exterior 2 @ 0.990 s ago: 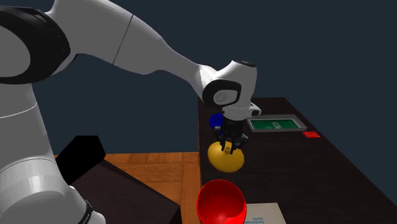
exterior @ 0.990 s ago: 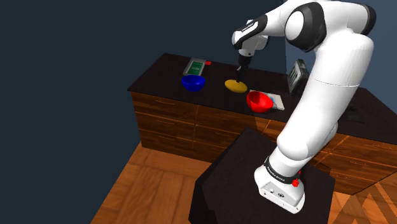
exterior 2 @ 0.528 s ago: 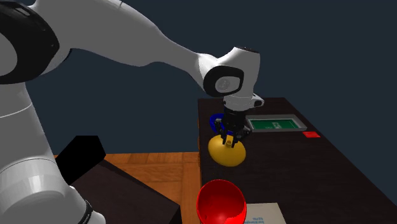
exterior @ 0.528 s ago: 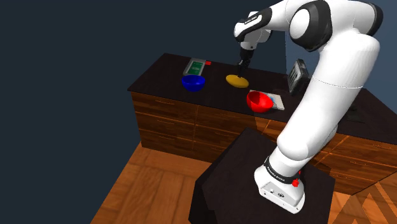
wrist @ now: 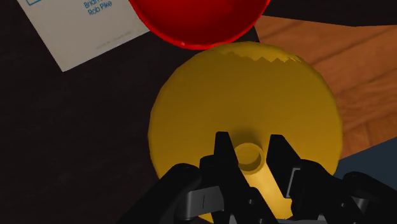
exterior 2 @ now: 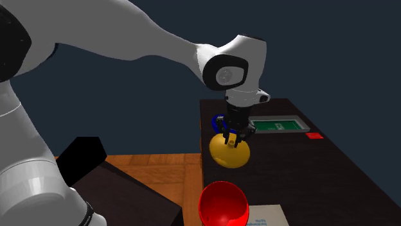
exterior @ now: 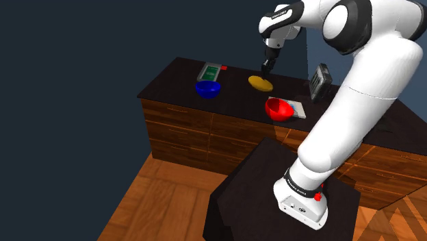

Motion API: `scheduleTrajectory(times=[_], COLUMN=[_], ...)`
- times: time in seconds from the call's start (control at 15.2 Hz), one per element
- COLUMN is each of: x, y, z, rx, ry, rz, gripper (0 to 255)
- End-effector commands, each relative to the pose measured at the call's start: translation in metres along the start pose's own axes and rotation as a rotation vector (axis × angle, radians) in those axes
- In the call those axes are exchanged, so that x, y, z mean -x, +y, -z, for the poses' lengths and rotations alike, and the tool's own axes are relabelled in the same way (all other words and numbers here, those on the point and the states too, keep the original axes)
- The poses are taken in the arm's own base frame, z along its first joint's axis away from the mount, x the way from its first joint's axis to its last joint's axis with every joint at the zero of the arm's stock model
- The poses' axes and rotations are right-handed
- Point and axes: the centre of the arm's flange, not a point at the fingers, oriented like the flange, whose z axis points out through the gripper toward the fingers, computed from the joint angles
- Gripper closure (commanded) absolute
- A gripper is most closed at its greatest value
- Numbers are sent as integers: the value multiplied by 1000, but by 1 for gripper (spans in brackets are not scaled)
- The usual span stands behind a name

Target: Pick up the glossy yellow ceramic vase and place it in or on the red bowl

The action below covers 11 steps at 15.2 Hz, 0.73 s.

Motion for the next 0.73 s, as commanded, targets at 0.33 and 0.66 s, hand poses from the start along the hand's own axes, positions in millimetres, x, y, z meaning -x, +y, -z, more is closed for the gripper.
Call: scheduleTrajectory(times=[0.33, 0.66], x=[87, 151], y=[20, 35], z=[21, 35], rx=[0, 0], ry=[0, 0], rz=[0, 0], gripper=[255, 255])
